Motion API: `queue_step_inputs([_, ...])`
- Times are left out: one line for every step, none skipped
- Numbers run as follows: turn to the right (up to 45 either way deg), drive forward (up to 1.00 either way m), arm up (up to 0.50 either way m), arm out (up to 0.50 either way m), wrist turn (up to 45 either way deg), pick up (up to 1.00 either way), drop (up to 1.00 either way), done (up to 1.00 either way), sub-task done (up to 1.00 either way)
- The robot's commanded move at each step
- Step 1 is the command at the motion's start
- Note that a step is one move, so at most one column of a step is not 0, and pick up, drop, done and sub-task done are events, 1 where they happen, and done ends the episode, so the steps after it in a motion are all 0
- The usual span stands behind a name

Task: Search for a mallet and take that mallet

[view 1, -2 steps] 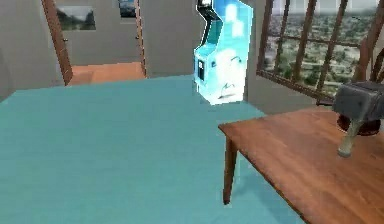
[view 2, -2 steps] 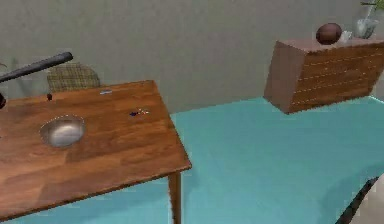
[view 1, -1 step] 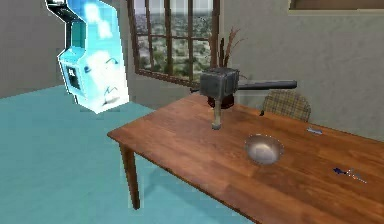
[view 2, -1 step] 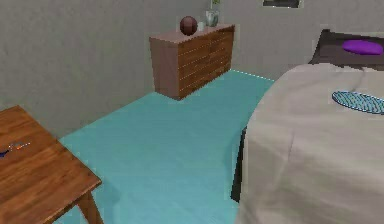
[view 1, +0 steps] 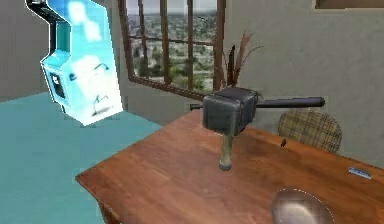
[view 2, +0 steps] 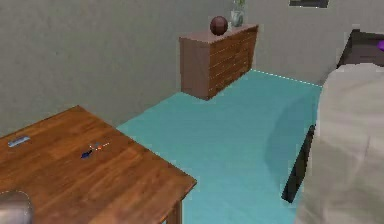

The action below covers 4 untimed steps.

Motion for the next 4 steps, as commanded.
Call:
queue_step_inputs([-45.0,0.00,0.00,0.00,0.0,0.00,0.00,0.00,0.00])
queue_step_inputs([-30.0,0.00,0.00,0.00,0.0,0.00,0.00,0.00,0.00])
queue_step_inputs([0.0,0.00,0.50,0.00,0.0,0.00,0.00,0.00,0.00])
queue_step_inputs([0.0,0.00,0.38,0.00,0.0,0.00,0.00,0.00,0.00])
